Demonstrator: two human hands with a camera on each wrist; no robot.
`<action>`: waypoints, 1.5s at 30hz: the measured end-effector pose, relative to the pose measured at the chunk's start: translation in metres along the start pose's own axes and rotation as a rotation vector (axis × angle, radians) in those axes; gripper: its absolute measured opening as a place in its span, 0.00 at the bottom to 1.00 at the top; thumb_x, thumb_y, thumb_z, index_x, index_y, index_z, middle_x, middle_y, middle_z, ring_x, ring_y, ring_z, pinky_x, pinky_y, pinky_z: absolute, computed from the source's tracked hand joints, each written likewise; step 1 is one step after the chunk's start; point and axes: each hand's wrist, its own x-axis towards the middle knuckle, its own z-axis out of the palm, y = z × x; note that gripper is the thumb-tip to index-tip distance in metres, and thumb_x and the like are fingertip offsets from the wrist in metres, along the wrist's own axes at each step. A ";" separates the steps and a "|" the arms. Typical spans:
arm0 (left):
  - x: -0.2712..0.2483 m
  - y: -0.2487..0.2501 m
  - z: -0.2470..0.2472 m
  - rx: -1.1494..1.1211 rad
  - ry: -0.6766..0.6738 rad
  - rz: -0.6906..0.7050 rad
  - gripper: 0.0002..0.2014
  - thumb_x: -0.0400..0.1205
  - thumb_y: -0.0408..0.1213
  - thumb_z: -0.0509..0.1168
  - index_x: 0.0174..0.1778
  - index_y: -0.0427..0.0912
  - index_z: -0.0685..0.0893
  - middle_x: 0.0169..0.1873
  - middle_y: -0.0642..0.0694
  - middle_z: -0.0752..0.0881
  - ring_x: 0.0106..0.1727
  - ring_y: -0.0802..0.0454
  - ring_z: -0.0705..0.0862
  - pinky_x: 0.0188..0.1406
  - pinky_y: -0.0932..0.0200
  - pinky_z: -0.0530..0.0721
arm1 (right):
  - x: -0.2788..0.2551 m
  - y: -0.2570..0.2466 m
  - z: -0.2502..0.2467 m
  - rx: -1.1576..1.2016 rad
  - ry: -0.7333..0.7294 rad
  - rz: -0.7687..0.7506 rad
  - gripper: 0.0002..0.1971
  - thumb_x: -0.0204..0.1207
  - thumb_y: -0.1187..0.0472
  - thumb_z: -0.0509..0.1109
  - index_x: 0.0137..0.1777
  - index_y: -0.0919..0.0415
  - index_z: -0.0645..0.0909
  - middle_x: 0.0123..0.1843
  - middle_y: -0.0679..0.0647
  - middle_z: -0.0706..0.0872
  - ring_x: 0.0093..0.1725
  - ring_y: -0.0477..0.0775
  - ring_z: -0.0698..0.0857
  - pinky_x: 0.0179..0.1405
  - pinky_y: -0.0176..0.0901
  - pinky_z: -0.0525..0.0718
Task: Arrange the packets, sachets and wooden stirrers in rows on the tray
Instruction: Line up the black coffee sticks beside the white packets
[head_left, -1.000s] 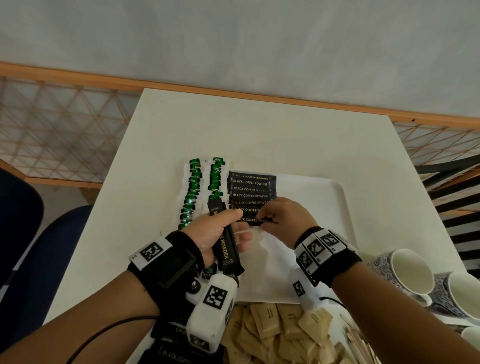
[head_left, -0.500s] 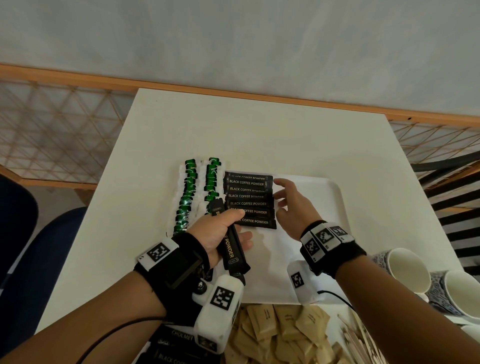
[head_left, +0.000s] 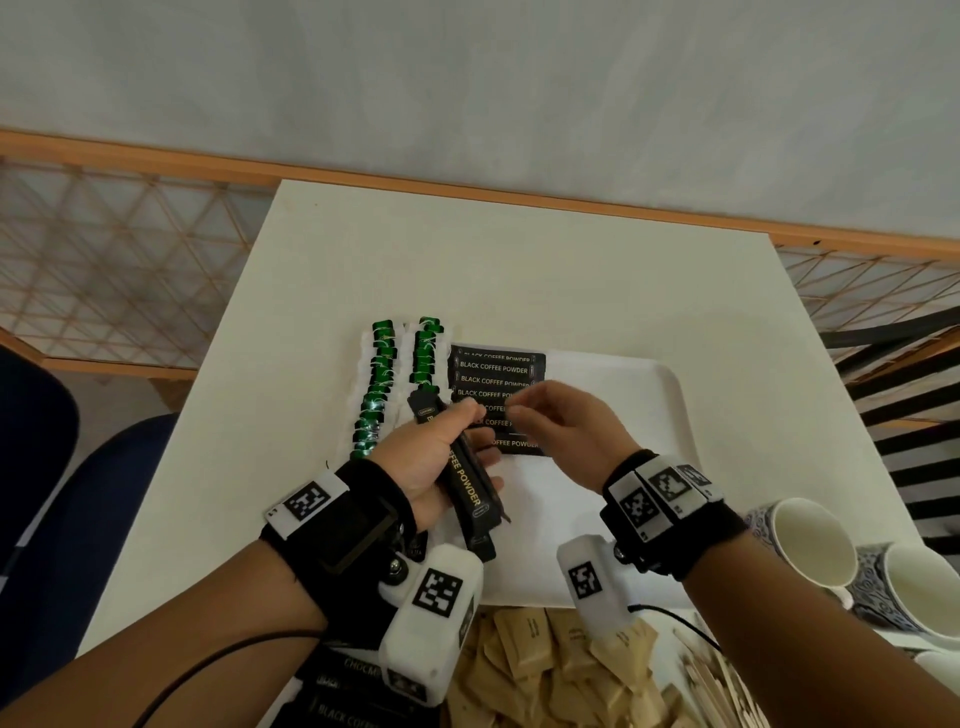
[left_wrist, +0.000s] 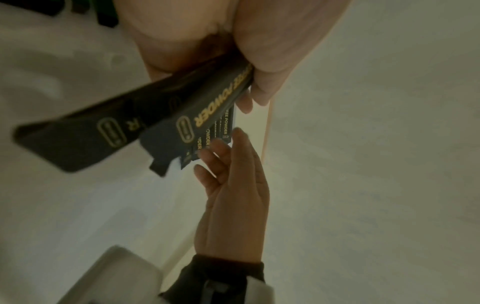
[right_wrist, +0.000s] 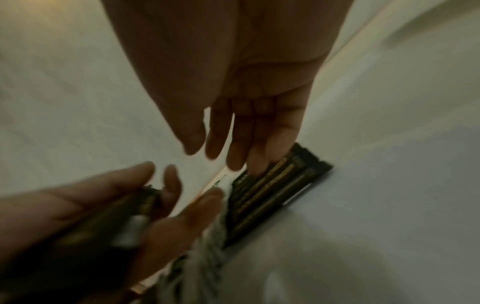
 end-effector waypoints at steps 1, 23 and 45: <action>-0.001 0.002 0.001 -0.030 -0.012 0.021 0.12 0.85 0.44 0.61 0.56 0.42 0.84 0.47 0.40 0.84 0.47 0.45 0.84 0.45 0.43 0.87 | -0.004 -0.007 0.003 0.064 -0.084 0.031 0.03 0.77 0.52 0.71 0.45 0.49 0.83 0.37 0.44 0.87 0.37 0.43 0.85 0.37 0.36 0.81; -0.005 0.008 -0.010 0.084 0.090 0.063 0.15 0.77 0.47 0.71 0.48 0.37 0.83 0.38 0.40 0.88 0.16 0.56 0.74 0.17 0.63 0.78 | -0.012 0.011 -0.002 -0.198 0.135 -0.309 0.10 0.69 0.65 0.77 0.46 0.49 0.90 0.43 0.44 0.86 0.41 0.42 0.85 0.46 0.39 0.83; 0.001 0.008 -0.014 0.091 0.162 0.106 0.03 0.81 0.30 0.67 0.45 0.42 0.81 0.36 0.42 0.82 0.24 0.54 0.78 0.19 0.63 0.79 | -0.005 0.027 -0.014 -0.326 -0.078 0.044 0.07 0.74 0.59 0.72 0.47 0.46 0.89 0.46 0.45 0.85 0.46 0.44 0.81 0.48 0.32 0.74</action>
